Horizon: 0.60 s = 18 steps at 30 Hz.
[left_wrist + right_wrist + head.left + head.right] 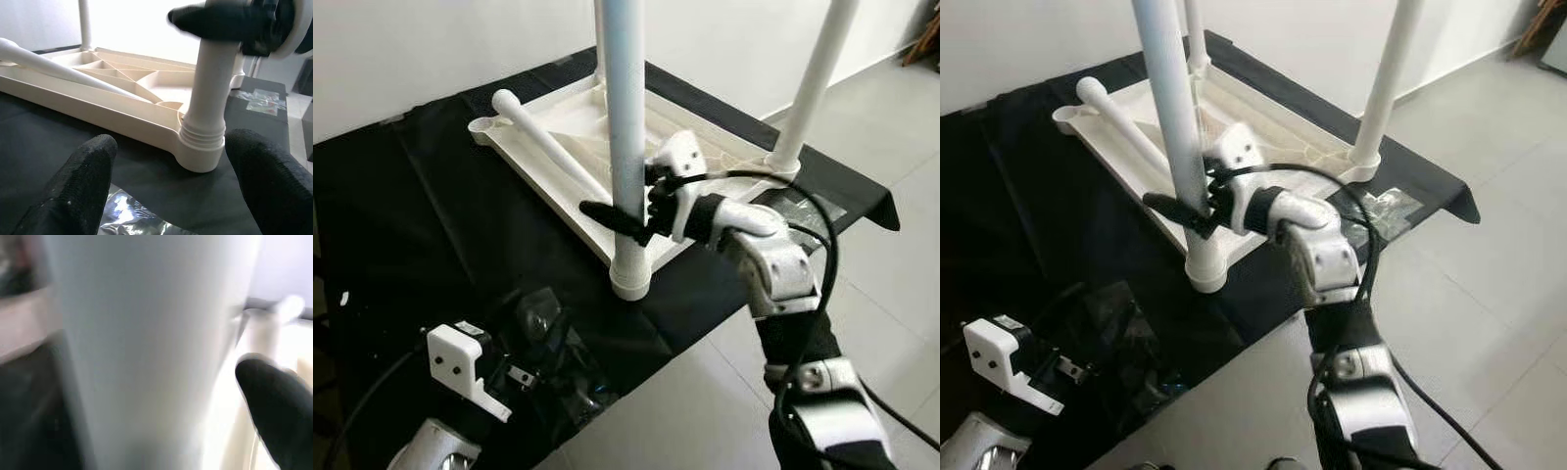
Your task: Building children table
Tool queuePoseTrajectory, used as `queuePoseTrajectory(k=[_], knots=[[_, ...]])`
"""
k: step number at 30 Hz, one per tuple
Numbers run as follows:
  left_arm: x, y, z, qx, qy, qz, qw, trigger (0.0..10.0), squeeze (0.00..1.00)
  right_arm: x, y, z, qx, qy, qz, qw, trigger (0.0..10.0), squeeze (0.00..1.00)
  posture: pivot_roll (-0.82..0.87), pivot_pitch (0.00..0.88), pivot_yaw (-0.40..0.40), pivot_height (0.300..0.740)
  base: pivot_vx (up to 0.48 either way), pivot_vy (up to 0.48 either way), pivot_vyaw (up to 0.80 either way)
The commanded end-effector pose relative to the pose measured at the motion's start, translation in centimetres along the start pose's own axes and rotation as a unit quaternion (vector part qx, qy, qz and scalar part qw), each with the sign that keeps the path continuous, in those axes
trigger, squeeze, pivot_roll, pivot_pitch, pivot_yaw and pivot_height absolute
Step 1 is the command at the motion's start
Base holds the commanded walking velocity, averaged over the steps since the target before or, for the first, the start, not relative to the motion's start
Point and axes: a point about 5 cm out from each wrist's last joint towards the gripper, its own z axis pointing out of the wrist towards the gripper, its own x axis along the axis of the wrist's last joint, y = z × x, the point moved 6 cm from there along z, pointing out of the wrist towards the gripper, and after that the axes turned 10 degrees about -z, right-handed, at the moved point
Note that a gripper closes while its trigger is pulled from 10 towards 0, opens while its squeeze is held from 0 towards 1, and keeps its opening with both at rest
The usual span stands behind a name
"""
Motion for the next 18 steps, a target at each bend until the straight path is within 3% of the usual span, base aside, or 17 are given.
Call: queuePoseTrajectory(k=[1, 5, 12, 13, 18], knots=[[-0.2, -0.1, -0.4, 0.007, -0.004, 0.002, 1.000, 10.0, 0.00, 0.2, -0.4, 0.4, 0.044, 0.007, -0.023, 0.999, 10.0, 0.00, 0.08, 0.181, 0.022, 0.740, 0.000, 0.000, 0.00], [-0.1, 0.0, -0.6, 0.007, -0.005, 0.001, 1.000, 10.0, 0.00, 0.5, 0.0, 0.8, 0.061, 0.006, -0.025, 0.998, 10.0, 0.00, 0.09, 0.190, 0.023, 0.740, 0.000, 0.000, 0.00], [0.1, 0.2, -1.1, 0.009, -0.009, 0.000, 1.000, 10.0, 0.00, 1.8, -0.7, 1.7, 0.144, 0.035, -0.011, 0.989, 10.0, 0.00, 0.11, 0.210, 0.031, 0.740, 0.000, 0.000, 0.00], [0.2, 0.2, -1.2, 0.009, -0.010, 0.000, 1.000, 10.0, 0.00, 1.9, -1.0, 1.8, 0.165, 0.038, -0.010, 0.986, 0.0, 0.00, 0.11, 0.215, 0.032, 0.740, 0.000, 0.000, 0.00], [0.2, 0.4, -1.4, 0.008, -0.013, -0.001, 1.000, 10.0, 0.00, 2.1, -1.3, 1.9, 0.197, 0.046, -0.014, 0.979, 0.0, 0.00, 0.12, 0.223, 0.032, 0.740, 0.000, 0.000, 0.00]])
